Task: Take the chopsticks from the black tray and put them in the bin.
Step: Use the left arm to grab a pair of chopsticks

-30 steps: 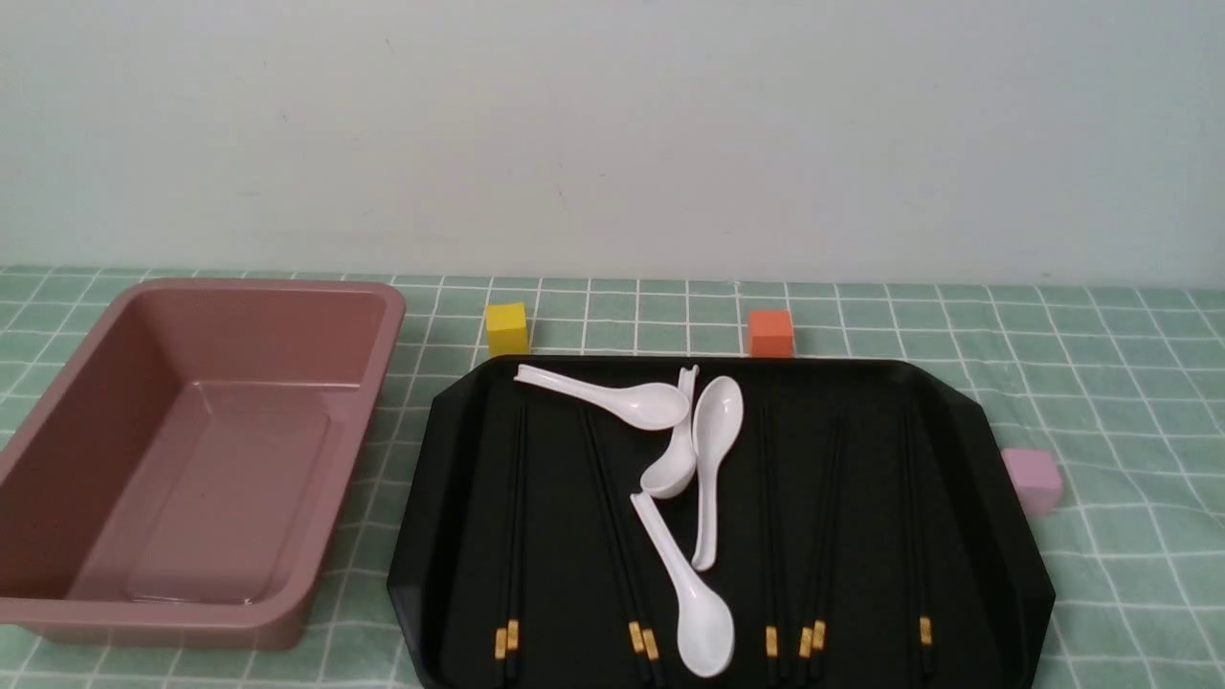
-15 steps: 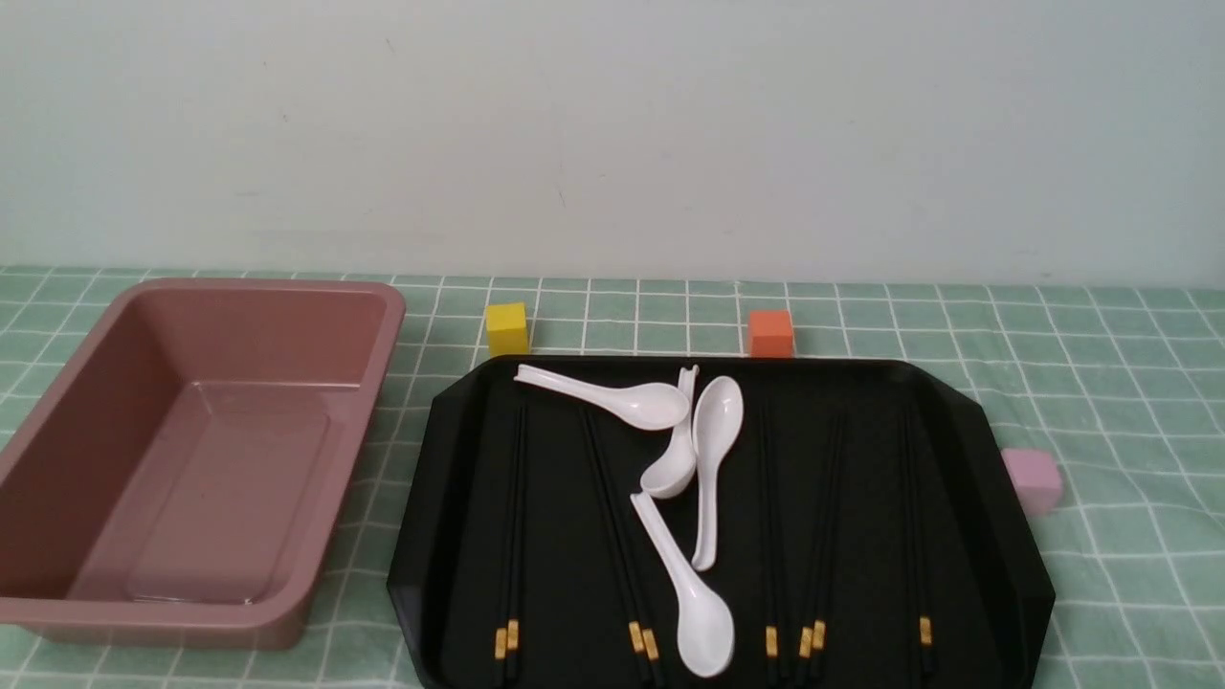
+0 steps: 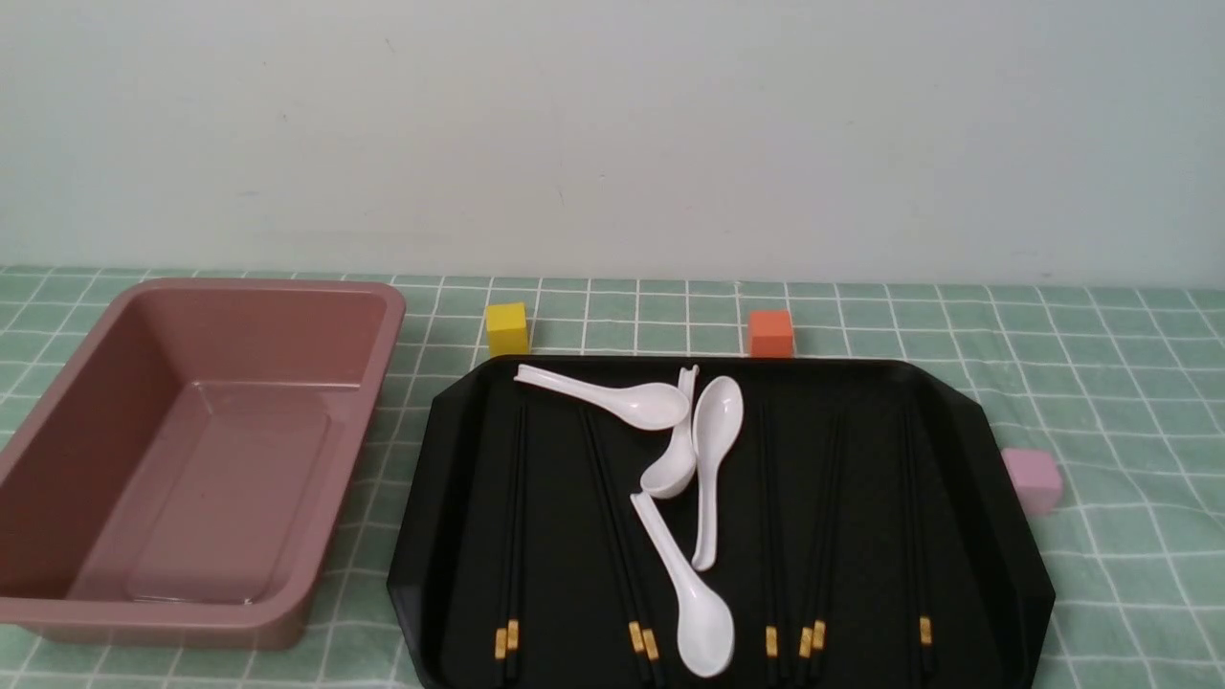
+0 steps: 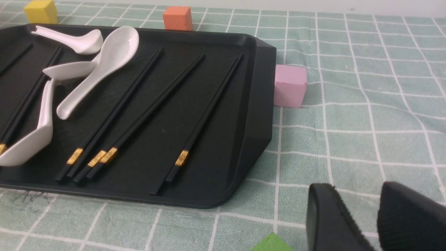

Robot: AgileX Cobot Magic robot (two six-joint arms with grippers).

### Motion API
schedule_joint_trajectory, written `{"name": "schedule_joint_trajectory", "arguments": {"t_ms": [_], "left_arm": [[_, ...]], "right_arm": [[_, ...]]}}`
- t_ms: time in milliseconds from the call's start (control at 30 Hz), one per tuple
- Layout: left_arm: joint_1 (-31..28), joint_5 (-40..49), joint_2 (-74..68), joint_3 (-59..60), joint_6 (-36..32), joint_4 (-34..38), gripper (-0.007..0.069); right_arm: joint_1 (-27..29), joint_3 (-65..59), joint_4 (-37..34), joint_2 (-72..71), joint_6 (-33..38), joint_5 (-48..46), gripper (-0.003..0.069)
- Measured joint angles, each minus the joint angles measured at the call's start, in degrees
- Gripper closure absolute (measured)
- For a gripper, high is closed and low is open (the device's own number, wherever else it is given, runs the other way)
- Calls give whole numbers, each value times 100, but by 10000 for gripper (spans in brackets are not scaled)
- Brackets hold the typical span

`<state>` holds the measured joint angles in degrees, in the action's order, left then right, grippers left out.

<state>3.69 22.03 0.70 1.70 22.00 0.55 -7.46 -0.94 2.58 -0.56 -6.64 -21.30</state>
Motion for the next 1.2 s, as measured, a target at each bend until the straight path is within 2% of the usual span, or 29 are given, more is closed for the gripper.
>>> {"name": "schedule_joint_trajectory", "arguments": {"t_ms": [400,533,600,700,833,1000,1100,1200], "left_arm": [[0,-75,0,0,55,79,385],[0,-155,0,0,607,886,385],[0,-208,0,0,1282,1927,385],[0,-363,0,0,1792,2879,385],[0,-576,0,0,1907,3248,385],[0,-1278,0,0,2069,3656,388],[0,-1603,0,-170,2064,4001,440],[0,-1851,0,-796,1498,3976,566]], "right_arm": [[0,0,0,0,0,0,419],[0,0,0,0,0,0,419],[0,0,0,0,0,0,419],[0,0,0,0,0,0,419],[0,0,0,0,0,0,419],[0,0,0,0,0,0,419],[0,0,0,0,0,0,419],[0,0,0,0,0,0,419]]}}
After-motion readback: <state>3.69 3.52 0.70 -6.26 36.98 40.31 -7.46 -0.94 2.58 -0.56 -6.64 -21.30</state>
